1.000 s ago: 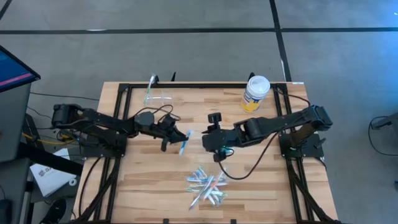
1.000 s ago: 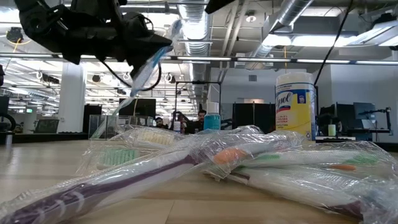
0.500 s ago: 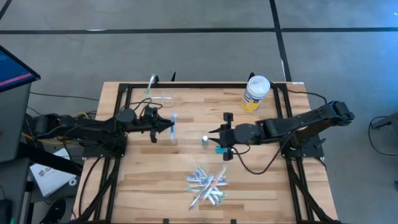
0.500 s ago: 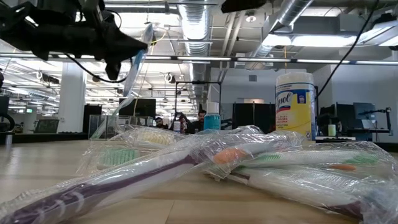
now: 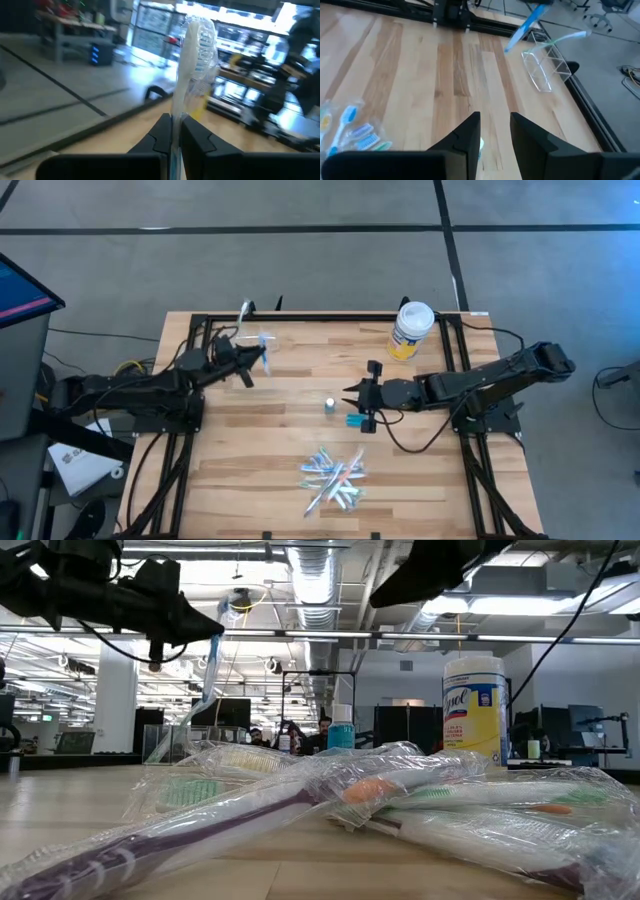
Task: Pick & Place toothbrushing station
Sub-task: Put the blue toothbrush into the transparent organizer
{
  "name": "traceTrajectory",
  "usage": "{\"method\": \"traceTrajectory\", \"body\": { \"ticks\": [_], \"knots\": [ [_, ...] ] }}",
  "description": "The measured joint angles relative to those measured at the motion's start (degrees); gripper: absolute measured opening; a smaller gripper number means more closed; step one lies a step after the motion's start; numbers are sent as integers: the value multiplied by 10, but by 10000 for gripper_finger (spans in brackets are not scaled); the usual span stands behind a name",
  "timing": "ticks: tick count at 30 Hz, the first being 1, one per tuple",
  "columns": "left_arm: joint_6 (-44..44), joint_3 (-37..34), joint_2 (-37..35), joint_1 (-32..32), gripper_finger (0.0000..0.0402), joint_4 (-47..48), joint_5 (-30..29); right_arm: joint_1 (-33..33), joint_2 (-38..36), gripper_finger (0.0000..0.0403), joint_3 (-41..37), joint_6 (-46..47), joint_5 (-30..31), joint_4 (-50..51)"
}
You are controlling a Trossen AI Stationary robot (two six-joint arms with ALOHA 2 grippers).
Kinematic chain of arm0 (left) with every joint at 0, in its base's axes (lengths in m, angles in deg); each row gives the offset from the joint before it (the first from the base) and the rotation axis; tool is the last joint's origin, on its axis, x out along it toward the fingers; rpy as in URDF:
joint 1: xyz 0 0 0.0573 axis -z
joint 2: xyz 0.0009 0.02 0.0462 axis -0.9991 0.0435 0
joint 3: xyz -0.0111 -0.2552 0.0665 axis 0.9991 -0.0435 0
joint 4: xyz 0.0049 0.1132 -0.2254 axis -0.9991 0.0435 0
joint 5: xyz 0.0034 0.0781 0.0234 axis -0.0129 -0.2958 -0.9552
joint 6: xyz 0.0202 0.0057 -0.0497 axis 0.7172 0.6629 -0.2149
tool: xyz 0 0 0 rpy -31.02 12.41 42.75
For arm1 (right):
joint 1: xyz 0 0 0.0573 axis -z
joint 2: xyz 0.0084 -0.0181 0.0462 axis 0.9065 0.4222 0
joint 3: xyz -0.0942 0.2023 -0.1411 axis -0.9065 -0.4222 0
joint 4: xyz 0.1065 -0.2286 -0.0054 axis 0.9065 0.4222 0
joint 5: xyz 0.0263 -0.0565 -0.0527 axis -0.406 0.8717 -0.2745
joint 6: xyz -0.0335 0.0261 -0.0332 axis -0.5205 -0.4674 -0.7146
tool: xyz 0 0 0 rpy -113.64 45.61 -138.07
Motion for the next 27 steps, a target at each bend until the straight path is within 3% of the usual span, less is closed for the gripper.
{"method": "traceTrajectory", "body": {
  "ticks": [27],
  "knots": [
    [66,0,-39,-229,10,44,-32,5,0,97,-72,51,1,-77]
  ]
}}
